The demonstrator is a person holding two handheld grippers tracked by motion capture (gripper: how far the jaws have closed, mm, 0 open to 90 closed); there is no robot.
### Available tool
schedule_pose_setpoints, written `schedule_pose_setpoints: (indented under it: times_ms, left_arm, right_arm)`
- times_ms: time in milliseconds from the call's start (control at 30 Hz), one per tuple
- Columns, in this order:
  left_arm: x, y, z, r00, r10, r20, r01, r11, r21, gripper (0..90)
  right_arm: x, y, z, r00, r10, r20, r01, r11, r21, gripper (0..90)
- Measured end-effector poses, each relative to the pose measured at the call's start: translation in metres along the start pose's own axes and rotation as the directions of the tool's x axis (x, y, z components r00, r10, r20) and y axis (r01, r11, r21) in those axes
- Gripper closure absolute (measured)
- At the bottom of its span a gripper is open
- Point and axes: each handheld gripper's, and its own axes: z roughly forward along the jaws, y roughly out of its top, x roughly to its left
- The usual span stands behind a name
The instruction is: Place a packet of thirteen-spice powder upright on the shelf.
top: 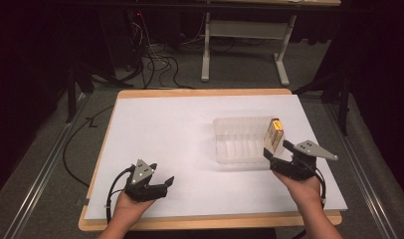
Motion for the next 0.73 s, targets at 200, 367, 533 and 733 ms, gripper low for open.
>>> schedule_pose_setpoints:
  times_ms: [200,367,533,733]
  left_arm:
    - [-0.014,-0.009,0.001,0.9993,0.012,0.036,-0.013,0.9996,0.026,24.3]
    - [-0.022,-0.015,0.005,0.9981,-0.002,0.062,-0.001,0.9984,0.056,23.7]
    - [-0.031,-0.02,0.009,0.998,-0.001,0.063,-0.002,0.9986,0.052,23.3]
    - [-0.031,-0.025,0.012,0.9985,-0.007,0.055,0.003,0.9973,0.073,22.8]
  right_arm:
    - [0.017,-0.028,-0.004,0.9991,0.002,-0.043,-0.002,1.0,0.009,17.9]
    - [0.023,-0.059,0.001,0.9978,-0.052,-0.041,0.055,0.995,0.088,19.8]
    - [0.02,-0.059,0.007,0.9965,-0.047,-0.069,0.053,0.994,0.092,20.6]
    - [0.022,-0.064,0.011,0.9932,-0.063,-0.098,0.075,0.99,0.121,22.0]
